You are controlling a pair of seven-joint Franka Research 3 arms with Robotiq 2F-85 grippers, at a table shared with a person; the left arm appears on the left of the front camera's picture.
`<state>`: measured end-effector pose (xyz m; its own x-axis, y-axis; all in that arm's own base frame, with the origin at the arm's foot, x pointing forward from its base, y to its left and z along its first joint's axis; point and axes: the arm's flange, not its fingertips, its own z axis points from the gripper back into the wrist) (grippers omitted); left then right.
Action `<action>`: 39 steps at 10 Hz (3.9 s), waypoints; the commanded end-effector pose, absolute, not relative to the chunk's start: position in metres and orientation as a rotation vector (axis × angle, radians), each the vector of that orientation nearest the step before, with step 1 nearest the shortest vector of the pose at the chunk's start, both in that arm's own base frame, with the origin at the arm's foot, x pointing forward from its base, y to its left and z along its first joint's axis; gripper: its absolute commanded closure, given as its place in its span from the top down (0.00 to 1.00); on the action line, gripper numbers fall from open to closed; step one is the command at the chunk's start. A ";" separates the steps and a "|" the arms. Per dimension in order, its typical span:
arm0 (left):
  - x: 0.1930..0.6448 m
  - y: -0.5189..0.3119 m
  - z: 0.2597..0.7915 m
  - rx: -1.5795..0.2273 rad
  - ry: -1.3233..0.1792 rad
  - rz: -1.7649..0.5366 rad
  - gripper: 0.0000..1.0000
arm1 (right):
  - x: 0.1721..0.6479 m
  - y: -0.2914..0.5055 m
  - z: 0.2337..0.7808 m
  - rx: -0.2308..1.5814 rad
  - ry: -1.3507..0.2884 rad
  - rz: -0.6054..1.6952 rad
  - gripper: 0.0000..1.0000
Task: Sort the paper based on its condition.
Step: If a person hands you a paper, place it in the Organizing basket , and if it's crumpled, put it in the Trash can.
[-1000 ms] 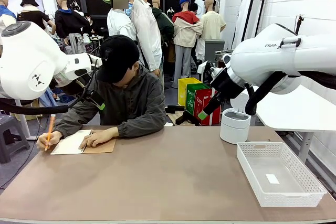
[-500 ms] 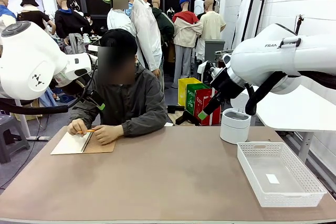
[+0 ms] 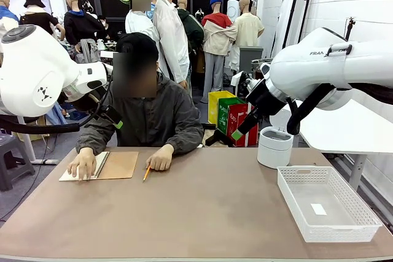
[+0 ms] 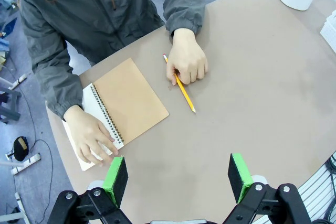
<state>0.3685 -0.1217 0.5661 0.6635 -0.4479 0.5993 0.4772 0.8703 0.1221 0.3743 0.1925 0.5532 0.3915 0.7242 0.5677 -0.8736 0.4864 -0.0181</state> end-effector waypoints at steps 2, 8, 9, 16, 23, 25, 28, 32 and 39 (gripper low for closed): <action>0.368 -0.120 0.567 -0.048 -0.659 -0.521 1.00 | 0.374 0.192 0.554 0.302 -0.555 1.036 1.00; 0.368 -0.120 0.567 -0.048 -0.659 -0.521 1.00 | 0.374 0.192 0.554 0.302 -0.555 1.036 1.00; 0.368 -0.120 0.567 -0.048 -0.659 -0.521 1.00 | 0.374 0.192 0.554 0.302 -0.555 1.036 1.00; 0.368 -0.120 0.567 -0.048 -0.659 -0.521 1.00 | 0.374 0.192 0.554 0.302 -0.555 1.036 1.00; 0.368 -0.120 0.567 -0.048 -0.659 -0.521 1.00 | 0.374 0.192 0.554 0.302 -0.555 1.036 1.00; 0.368 -0.120 0.567 -0.048 -0.659 -0.521 1.00 | 0.374 0.192 0.554 0.302 -0.555 1.036 1.00; 0.368 -0.120 0.567 -0.048 -0.659 -0.521 1.00 | 0.374 0.192 0.554 0.302 -0.555 1.036 1.00; 0.368 -0.120 0.567 -0.048 -0.659 -0.521 1.00 | 0.374 0.192 0.554 0.302 -0.555 1.036 1.00; 0.368 -0.120 0.567 -0.048 -0.659 -0.521 1.00 | 0.374 0.192 0.554 0.302 -0.555 1.036 1.00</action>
